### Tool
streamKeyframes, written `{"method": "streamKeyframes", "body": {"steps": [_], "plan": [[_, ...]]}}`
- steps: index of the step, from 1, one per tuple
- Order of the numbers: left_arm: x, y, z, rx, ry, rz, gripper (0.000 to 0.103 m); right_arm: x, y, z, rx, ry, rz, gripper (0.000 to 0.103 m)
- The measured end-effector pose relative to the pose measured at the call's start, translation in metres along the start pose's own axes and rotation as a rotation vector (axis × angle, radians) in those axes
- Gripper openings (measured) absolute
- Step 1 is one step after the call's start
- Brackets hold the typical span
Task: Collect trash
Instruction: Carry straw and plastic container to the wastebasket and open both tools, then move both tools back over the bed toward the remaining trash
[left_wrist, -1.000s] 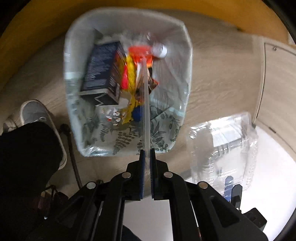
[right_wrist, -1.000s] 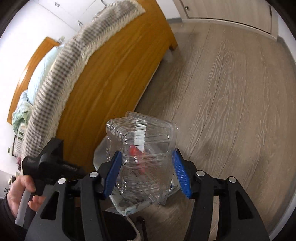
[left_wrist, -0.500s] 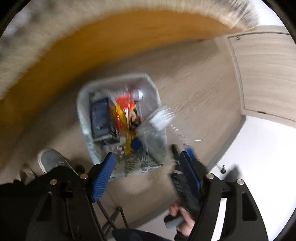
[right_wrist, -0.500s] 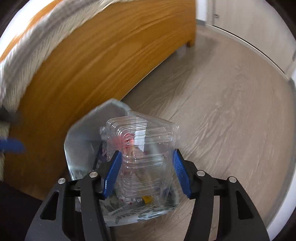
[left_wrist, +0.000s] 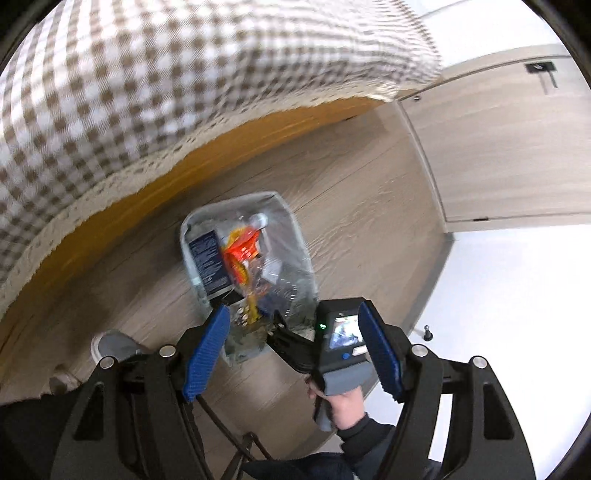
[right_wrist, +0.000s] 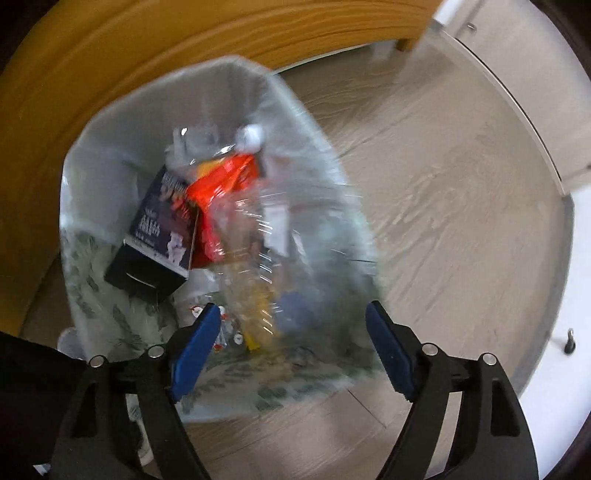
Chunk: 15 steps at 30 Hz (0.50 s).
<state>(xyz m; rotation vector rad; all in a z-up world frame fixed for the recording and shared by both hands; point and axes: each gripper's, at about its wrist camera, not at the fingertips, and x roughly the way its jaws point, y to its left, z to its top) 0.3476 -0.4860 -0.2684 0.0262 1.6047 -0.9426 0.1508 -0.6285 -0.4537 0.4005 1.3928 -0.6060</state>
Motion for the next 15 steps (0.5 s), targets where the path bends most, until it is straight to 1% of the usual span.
{"method": "streamKeyframes", "body": {"steps": [3,5,7,9,10,11,13,15], "plan": [[-0.007,-0.010,-0.004,0.061,-0.012,-0.002,0.069,-0.032,-0.021,-0.001,0.064,-0.038,0.046,0.077],[-0.009,-0.012,-0.010,0.080,-0.012,-0.022,0.069,-0.059,-0.035,-0.002,0.111,-0.094,0.083,0.077],[-0.012,-0.013,-0.015,0.090,-0.009,-0.039,0.069,-0.083,-0.038,-0.002,0.144,-0.146,0.106,0.077],[-0.015,-0.011,-0.022,0.099,-0.004,-0.045,0.069,-0.098,-0.036,-0.001,0.159,-0.163,0.095,0.054],[-0.016,-0.009,-0.024,0.099,-0.003,-0.054,0.069,-0.103,-0.037,0.000,0.164,-0.156,0.100,0.035],[-0.020,-0.006,-0.028,0.092,-0.001,-0.073,0.069,-0.106,-0.036,0.000,0.172,-0.145,0.110,0.026],[-0.024,-0.003,-0.033,0.084,-0.001,-0.097,0.069,-0.114,-0.029,0.003,0.173,-0.147,0.120,0.022],[-0.036,-0.005,-0.037,0.111,-0.025,-0.103,0.069,-0.134,-0.017,0.008,0.157,-0.173,0.115,0.022]]}}
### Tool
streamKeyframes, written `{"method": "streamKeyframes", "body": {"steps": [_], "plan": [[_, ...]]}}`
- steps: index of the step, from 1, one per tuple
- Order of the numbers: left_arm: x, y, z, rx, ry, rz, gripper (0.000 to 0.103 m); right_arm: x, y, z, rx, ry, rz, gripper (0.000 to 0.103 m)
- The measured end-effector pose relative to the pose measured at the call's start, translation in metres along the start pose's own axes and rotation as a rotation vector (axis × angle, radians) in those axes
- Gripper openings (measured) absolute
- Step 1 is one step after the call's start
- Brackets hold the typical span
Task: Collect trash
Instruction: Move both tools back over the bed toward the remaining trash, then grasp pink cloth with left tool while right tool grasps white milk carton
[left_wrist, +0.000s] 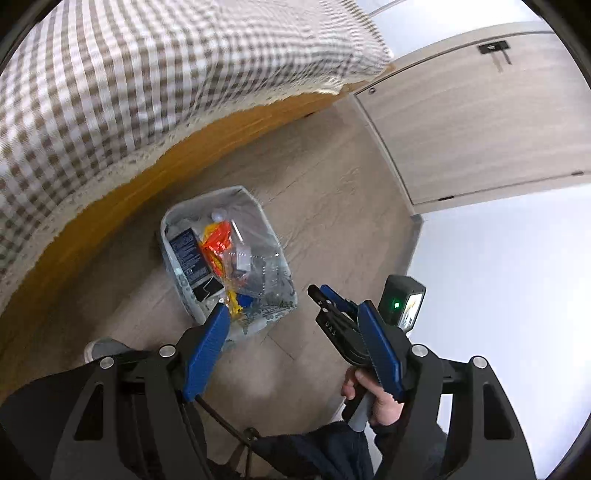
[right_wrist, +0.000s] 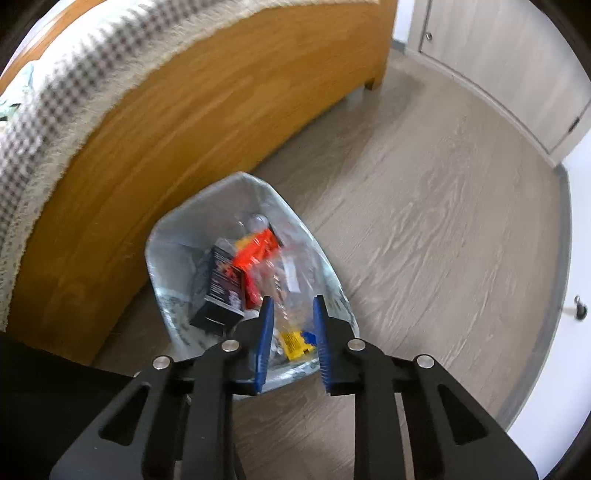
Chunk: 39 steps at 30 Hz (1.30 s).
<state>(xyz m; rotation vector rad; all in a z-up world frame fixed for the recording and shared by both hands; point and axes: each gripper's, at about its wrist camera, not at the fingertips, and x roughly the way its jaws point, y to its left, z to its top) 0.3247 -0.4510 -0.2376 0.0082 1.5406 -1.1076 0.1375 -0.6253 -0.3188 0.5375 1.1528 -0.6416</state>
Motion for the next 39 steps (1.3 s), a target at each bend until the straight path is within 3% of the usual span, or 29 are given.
{"method": "streamKeyframes", "body": {"steps": [4,5,6,7,8,11,12,14,18,21,24,25,27,29,31,32,33,34,35,37,39], "plan": [[-0.034,-0.008,-0.002,0.078,-0.092,0.047,0.069,-0.042,0.024,0.022,-0.016,-0.090,0.022,0.023],[-0.048,-0.008,-0.001,0.090,-0.129,0.060,0.069,-0.051,0.030,0.027,-0.026,-0.115,0.024,0.029],[-0.063,-0.008,0.000,0.098,-0.170,0.077,0.069,-0.064,0.037,0.035,-0.039,-0.150,0.026,0.039],[-0.078,-0.007,0.001,0.105,-0.209,0.088,0.069,-0.079,0.045,0.043,-0.053,-0.188,0.025,0.062],[-0.097,-0.005,0.002,0.114,-0.260,0.099,0.069,-0.097,0.055,0.051,-0.066,-0.240,0.025,0.069],[-0.157,0.011,0.005,0.141,-0.417,0.139,0.072,-0.139,0.089,0.073,-0.137,-0.350,0.065,0.069],[-0.179,0.021,0.006,0.149,-0.478,0.169,0.078,-0.150,0.102,0.080,-0.164,-0.377,0.071,0.069],[-0.219,0.046,0.005,0.145,-0.601,0.249,0.081,-0.165,0.125,0.088,-0.205,-0.410,0.090,0.069],[-0.290,0.133,0.004,-0.012,-0.778,0.434,0.081,-0.186,0.183,0.100,-0.285,-0.439,0.124,0.069],[-0.328,0.215,-0.001,-0.188,-0.838,0.541,0.081,-0.187,0.230,0.105,-0.340,-0.425,0.152,0.069],[-0.351,0.296,-0.008,-0.362,-0.870,0.582,0.079,-0.183,0.279,0.109,-0.412,-0.422,0.196,0.069],[-0.353,0.322,-0.007,-0.435,-0.869,0.608,0.072,-0.182,0.296,0.111,-0.441,-0.426,0.213,0.069],[-0.350,0.350,-0.002,-0.482,-0.828,0.682,0.068,-0.180,0.338,0.118,-0.503,-0.422,0.251,0.069],[-0.348,0.366,0.013,-0.443,-0.795,0.706,0.065,-0.175,0.378,0.125,-0.584,-0.407,0.286,0.069],[-0.347,0.380,0.025,-0.434,-0.783,0.725,0.056,-0.173,0.417,0.135,-0.712,-0.401,0.320,0.069],[-0.347,0.389,0.029,-0.453,-0.779,0.707,0.052,-0.174,0.444,0.142,-0.812,-0.412,0.322,0.070],[-0.347,0.397,0.030,-0.475,-0.776,0.655,0.036,-0.174,0.467,0.149,-0.909,-0.422,0.311,0.075],[-0.348,0.403,0.030,-0.486,-0.767,0.605,0.007,-0.174,0.485,0.155,-0.993,-0.433,0.299,0.082],[-0.349,0.408,0.030,-0.493,-0.737,0.565,0.001,-0.174,0.514,0.164,-1.122,-0.468,0.270,0.082],[-0.359,0.406,0.023,-0.530,-0.734,0.583,0.000,-0.169,0.560,0.181,-1.310,-0.497,0.211,0.082],[-0.387,0.400,0.007,-0.569,-0.841,0.517,0.000,-0.157,0.608,0.203,-1.475,-0.451,0.159,0.082]]}}
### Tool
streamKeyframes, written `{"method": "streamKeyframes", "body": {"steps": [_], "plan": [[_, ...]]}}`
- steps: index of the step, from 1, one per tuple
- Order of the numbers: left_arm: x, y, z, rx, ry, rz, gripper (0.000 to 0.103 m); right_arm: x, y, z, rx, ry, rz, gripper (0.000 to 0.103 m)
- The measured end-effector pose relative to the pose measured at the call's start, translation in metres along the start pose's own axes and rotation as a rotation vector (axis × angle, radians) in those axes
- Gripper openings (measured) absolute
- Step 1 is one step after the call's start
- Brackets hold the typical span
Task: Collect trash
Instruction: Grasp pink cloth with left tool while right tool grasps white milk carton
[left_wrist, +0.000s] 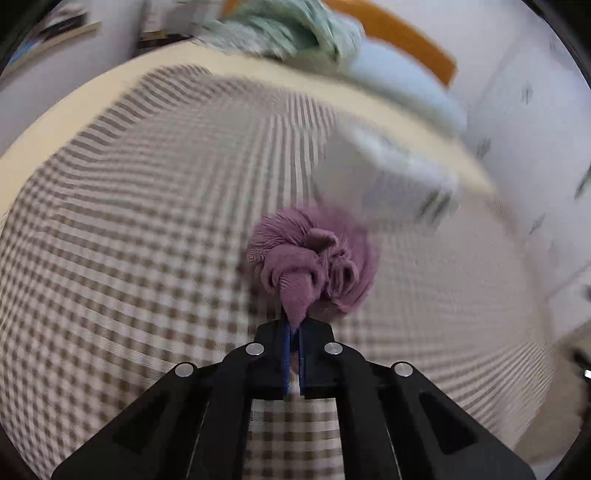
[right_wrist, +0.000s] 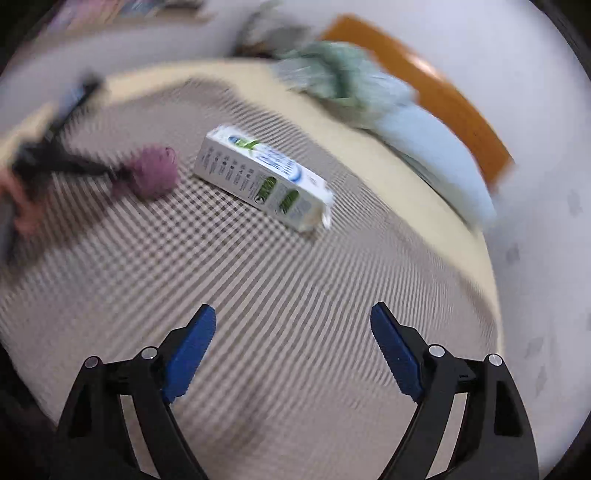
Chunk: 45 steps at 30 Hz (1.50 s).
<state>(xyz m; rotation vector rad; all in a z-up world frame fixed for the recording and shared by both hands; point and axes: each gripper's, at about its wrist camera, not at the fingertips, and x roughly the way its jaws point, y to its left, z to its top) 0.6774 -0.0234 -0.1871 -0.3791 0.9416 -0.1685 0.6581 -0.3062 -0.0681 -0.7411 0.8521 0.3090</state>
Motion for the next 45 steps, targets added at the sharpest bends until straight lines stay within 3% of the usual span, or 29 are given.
{"method": "streamKeyframes", "body": {"steps": [2,4,5,8,10,13,15,18,22,25,27,29,31,33,35,38,40,43,45], "plan": [[-0.023,0.012,0.011,-0.073,-0.063,-0.038,0.000,0.039,-0.007,0.040,-0.173,0.099,0.049,0.082],[-0.041,0.027,0.018,-0.107,-0.125,0.016,0.000,0.084,-0.005,0.084,-0.354,0.191,0.033,0.082],[-0.045,0.032,0.018,-0.118,-0.137,0.043,0.000,0.097,0.000,0.098,-0.423,0.200,0.031,0.082],[-0.054,0.046,0.014,-0.171,-0.132,0.093,0.000,0.135,0.029,0.136,-0.807,0.171,0.015,0.082],[-0.058,0.053,0.013,-0.198,-0.122,0.067,0.000,0.162,0.033,0.154,-0.874,0.243,0.067,0.082],[-0.057,0.047,0.014,-0.194,-0.111,0.029,0.000,0.206,0.028,0.177,-0.868,0.357,0.154,0.082],[-0.045,0.034,0.017,-0.152,-0.095,0.034,0.000,0.230,0.028,0.181,-0.883,0.433,0.227,0.082],[-0.037,0.029,0.016,-0.136,-0.065,0.055,0.000,0.262,0.033,0.177,-0.887,0.502,0.259,0.084],[-0.042,0.027,0.015,-0.122,-0.078,0.059,0.000,0.294,0.020,0.169,-0.684,0.567,0.277,0.087],[-0.053,0.032,0.016,-0.124,-0.109,0.086,0.000,0.298,-0.023,0.155,-0.302,0.623,0.294,0.083],[-0.056,0.036,0.018,-0.137,-0.113,0.079,0.000,0.262,-0.037,0.139,-0.104,0.455,0.284,0.077],[-0.055,0.038,0.021,-0.151,-0.107,0.061,0.000,0.212,-0.039,0.114,0.092,0.350,0.367,0.074],[-0.053,0.037,0.021,-0.153,-0.097,0.041,0.000,0.177,-0.031,0.079,0.276,0.366,0.426,0.074],[-0.053,0.034,0.019,-0.155,-0.092,0.026,0.000,0.151,-0.008,0.045,0.335,0.394,0.387,0.076],[-0.052,0.029,0.017,-0.153,-0.093,0.018,0.000,0.133,0.018,0.016,0.359,0.359,0.373,0.076],[-0.052,0.020,0.014,-0.155,-0.099,0.013,0.000,0.114,0.043,-0.025,0.510,0.165,0.238,0.077],[-0.050,0.012,0.010,-0.132,-0.091,0.008,0.000,0.101,0.049,-0.042,0.665,0.058,0.198,0.078],[-0.051,0.004,0.004,-0.099,-0.083,-0.003,0.000,0.076,0.052,-0.073,0.770,-0.005,0.221,0.075],[-0.047,0.000,0.002,-0.092,-0.064,-0.038,0.000,0.065,0.052,-0.077,0.846,-0.018,0.198,0.071]]}}
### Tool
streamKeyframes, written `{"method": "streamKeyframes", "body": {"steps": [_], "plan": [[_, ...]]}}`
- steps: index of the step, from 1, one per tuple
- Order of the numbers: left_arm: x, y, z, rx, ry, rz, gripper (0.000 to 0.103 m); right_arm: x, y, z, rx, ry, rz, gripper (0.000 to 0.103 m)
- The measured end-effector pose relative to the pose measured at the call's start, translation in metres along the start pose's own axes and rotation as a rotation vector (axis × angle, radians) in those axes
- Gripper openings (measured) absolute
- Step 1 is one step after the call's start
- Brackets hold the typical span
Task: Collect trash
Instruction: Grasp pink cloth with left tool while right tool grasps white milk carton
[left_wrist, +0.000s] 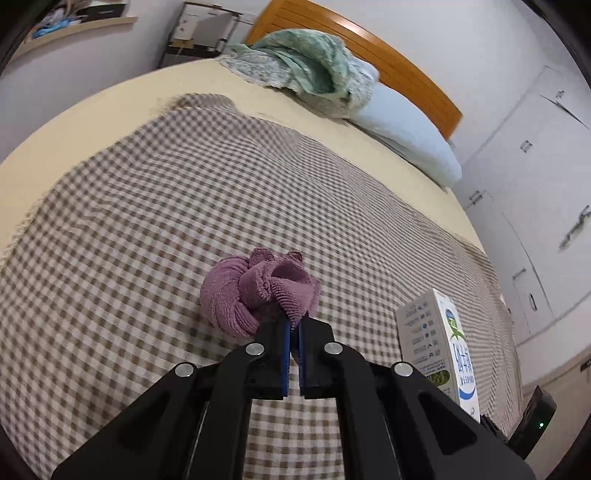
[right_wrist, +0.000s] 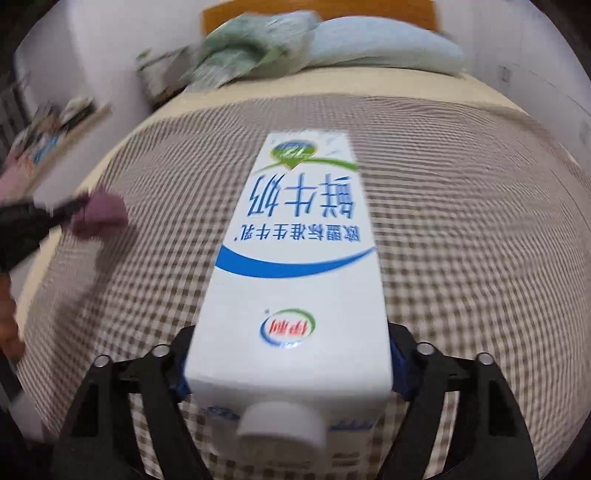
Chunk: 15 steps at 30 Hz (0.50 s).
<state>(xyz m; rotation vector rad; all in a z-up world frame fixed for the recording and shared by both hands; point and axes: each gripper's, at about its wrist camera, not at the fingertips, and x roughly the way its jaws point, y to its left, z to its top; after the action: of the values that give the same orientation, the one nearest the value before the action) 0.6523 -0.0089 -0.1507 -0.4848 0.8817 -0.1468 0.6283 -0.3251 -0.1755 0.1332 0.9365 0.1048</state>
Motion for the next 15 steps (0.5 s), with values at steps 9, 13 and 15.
{"method": "streamKeyframes", "body": {"steps": [9,13,15], "plan": [[-0.064,-0.110,-0.048,0.153,0.040,-0.322,0.000,-0.154,-0.088,-0.040,0.086,-0.144,-0.173,0.068],[-0.086,-0.193,-0.128,0.278,0.207,-0.505,0.000,-0.238,-0.162,-0.112,0.131,-0.190,-0.300,0.069],[-0.090,-0.243,-0.185,0.380,0.331,-0.570,0.000,-0.264,-0.184,-0.148,0.168,-0.197,-0.349,0.069]]}}
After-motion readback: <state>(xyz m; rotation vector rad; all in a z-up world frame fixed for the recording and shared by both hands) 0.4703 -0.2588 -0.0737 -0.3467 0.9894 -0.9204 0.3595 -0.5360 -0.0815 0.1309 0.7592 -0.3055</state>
